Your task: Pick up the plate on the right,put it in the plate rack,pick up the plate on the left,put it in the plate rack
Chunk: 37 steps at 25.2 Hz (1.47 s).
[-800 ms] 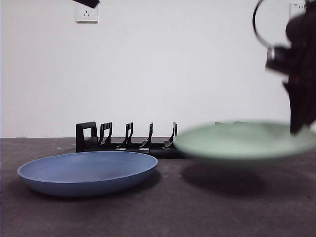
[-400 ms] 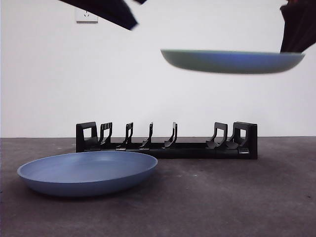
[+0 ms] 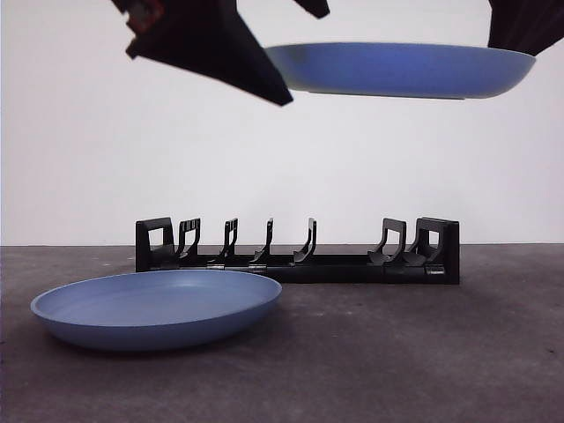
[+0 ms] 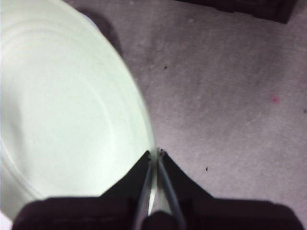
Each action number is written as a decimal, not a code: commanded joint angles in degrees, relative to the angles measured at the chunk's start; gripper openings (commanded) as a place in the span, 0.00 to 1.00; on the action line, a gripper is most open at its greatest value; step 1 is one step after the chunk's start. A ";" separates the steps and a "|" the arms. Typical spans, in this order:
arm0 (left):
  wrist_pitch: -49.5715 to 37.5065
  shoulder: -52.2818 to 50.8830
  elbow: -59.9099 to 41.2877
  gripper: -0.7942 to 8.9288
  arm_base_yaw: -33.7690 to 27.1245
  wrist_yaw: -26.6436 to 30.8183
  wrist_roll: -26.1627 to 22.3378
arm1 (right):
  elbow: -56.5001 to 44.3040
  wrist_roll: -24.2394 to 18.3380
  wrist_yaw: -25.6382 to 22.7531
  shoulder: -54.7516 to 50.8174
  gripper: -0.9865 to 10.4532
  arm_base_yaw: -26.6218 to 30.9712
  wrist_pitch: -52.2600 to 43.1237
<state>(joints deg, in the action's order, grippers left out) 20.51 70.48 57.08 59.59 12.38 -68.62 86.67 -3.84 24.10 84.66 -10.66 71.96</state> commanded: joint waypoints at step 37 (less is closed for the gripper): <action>4.55 0.70 0.35 0.07 1.25 -0.28 8.17 | 0.31 0.85 8.04 -0.52 0.48 -0.28 -7.58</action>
<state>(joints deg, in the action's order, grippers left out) 25.30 71.44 57.08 60.97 12.56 -63.68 86.94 -3.20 31.18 84.64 -10.96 64.93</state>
